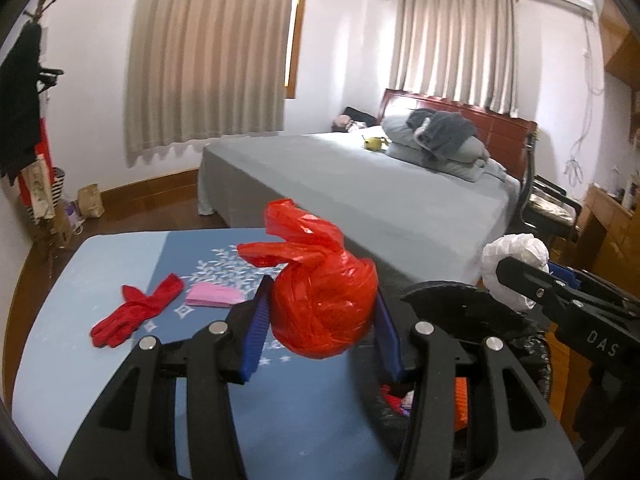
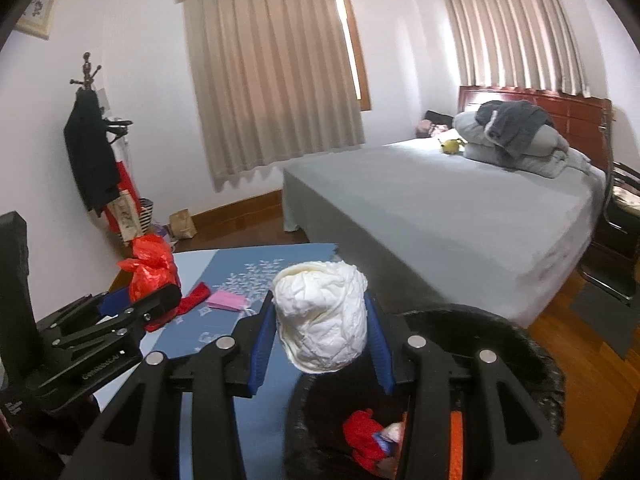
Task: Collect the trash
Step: 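Open both tools over the bin to drop the red bag and tissue, then move both tools back over the red glove and pink mask pack, then grasp the red glove with the left tool while the right tool grasps the pink mask pack, then lift and carry the red glove and pink mask pack over the bin with both tools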
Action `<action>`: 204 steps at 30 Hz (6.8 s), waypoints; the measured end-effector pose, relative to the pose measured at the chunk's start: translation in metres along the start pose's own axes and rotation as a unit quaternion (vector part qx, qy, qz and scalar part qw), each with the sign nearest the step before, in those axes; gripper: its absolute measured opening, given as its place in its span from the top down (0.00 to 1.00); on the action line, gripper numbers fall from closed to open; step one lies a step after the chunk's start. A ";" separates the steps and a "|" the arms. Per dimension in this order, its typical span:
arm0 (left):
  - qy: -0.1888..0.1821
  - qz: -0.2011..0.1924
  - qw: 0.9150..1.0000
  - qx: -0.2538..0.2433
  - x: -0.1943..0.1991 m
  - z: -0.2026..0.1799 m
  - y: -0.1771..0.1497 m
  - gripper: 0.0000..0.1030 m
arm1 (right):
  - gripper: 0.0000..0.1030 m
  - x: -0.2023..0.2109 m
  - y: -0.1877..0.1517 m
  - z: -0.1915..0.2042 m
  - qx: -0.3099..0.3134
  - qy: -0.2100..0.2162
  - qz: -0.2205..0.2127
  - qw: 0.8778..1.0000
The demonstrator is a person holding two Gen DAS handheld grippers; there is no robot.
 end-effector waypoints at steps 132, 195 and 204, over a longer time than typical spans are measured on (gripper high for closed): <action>0.124 0.216 0.964 0.095 -0.174 0.274 -0.148 0.23 | 0.79 -0.320 -0.115 0.138 0.070 0.037 0.217 0.973; 0.107 0.066 0.990 0.063 -0.034 0.156 -0.033 0.89 | 0.88 -0.115 -0.015 0.105 0.038 0.080 0.064 0.994; 0.096 0.048 0.993 0.055 -0.014 0.132 -0.014 0.89 | 0.88 -0.077 -0.004 0.089 0.038 0.074 0.040 0.996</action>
Point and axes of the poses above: each gripper's, at about its wrist camera, not at the fingertips, and x roughly against the way its jaws point, z to its left, y to its top, the point moved 7 cm from there along -x, roughly the way its jaws point, and after that the axes turned 14 degrees about -x, right-handed, at the moved point
